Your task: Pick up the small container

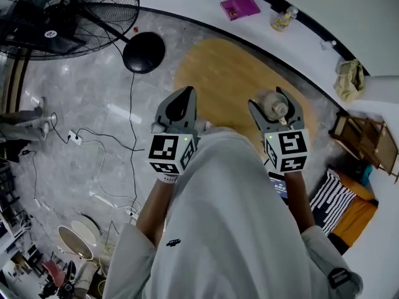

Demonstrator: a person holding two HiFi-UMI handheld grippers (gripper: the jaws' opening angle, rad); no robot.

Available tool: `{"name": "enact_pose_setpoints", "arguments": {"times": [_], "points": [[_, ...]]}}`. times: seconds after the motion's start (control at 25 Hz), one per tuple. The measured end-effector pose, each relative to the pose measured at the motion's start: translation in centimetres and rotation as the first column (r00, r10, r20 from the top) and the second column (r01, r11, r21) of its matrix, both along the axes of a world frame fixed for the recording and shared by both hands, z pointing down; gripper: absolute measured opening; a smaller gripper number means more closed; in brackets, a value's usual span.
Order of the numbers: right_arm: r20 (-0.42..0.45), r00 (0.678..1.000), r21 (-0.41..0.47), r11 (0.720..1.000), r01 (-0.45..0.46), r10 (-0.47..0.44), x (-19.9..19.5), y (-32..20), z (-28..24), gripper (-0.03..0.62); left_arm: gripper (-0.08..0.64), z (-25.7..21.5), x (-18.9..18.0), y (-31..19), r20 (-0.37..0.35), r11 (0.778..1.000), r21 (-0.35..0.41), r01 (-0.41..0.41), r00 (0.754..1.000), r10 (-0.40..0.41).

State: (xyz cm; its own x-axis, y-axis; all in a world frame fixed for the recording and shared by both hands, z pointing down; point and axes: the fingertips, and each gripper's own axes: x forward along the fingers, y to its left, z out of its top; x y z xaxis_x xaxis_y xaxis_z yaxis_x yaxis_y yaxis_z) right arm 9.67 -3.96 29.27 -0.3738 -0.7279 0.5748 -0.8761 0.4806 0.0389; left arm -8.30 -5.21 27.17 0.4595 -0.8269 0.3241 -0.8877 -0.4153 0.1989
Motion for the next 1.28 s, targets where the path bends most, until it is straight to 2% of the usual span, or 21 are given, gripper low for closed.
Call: {"name": "enact_pose_setpoints", "arguments": {"times": [0.32,1.28], "points": [[0.034,0.997,0.034,0.997,-0.064,0.063,2.0,0.6,-2.4,0.339,0.020,-1.4,0.0,0.3,-0.005,0.999,0.036,0.008,1.000,-0.008],[0.090,0.993,0.048,0.996,-0.076,0.072,2.0,2.0,-2.4,0.339,0.020,-2.6,0.5,1.8,0.011,0.999,0.044,-0.025,1.000,0.025]]}}
